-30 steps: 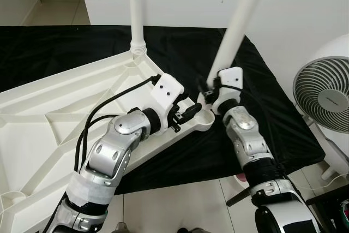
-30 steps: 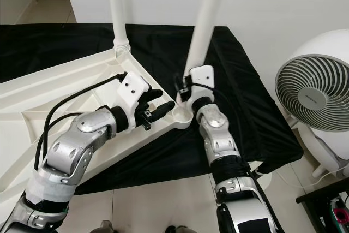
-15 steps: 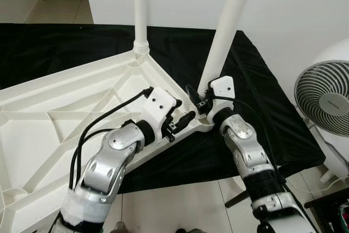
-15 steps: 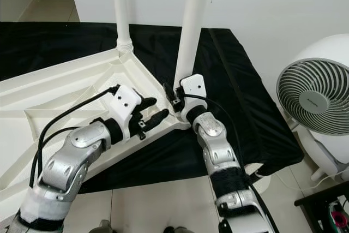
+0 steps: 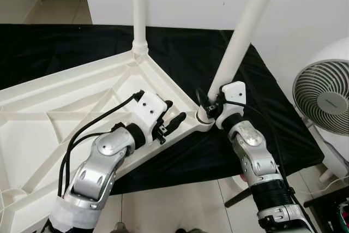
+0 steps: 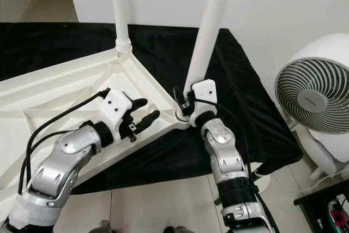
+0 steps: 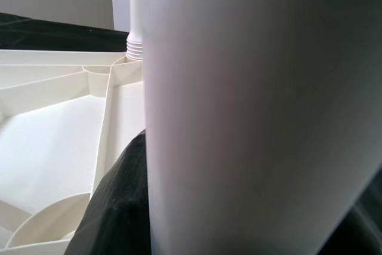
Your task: Building children table
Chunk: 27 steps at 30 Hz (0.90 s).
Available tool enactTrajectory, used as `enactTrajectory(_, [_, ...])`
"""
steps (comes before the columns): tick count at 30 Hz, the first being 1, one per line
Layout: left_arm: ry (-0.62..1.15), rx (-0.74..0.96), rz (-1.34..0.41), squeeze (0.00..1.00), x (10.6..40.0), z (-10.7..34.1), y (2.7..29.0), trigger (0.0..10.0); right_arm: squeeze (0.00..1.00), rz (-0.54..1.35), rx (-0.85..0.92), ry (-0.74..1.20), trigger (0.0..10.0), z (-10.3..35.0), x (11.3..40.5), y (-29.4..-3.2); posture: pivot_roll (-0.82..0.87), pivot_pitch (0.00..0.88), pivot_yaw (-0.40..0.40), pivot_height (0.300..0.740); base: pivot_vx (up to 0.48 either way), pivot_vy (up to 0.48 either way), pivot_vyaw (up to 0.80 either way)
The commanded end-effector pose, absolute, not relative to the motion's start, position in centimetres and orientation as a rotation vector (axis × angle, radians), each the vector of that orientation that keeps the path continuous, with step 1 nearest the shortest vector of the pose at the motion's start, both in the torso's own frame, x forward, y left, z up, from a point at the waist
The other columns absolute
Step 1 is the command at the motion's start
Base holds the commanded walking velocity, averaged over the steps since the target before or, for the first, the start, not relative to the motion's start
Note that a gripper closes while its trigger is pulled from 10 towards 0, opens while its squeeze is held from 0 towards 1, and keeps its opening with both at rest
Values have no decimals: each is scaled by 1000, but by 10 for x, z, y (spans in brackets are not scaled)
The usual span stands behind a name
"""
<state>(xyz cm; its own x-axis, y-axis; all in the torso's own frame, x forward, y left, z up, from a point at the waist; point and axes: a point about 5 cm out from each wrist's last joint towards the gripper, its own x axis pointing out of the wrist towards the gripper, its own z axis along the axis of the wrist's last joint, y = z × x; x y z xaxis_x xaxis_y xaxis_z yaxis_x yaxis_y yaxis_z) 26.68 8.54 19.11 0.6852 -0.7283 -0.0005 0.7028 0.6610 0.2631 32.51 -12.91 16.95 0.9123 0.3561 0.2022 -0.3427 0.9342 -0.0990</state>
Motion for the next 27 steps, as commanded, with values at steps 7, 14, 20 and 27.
enactTrajectory(7, [-121,249,-863,0,261,191,82,10000,0,420,-47,-211,10000,159,315,-133,190,105,-73,740,0,0,0])
enactTrajectory(14, [-132,247,-856,0,262,193,81,10000,0,496,-51,-195,10000,152,310,-132,192,104,-73,740,0,0,0])
enactTrajectory(20, [-135,239,-855,0,262,194,81,10000,0,470,-29,-164,10000,148,313,-139,189,107,-73,740,0,0,0])
enactTrajectory(27, [-138,237,-854,0,262,195,81,10000,0,532,-153,-203,10000,150,309,-136,189,110,-71,740,0,0,0])
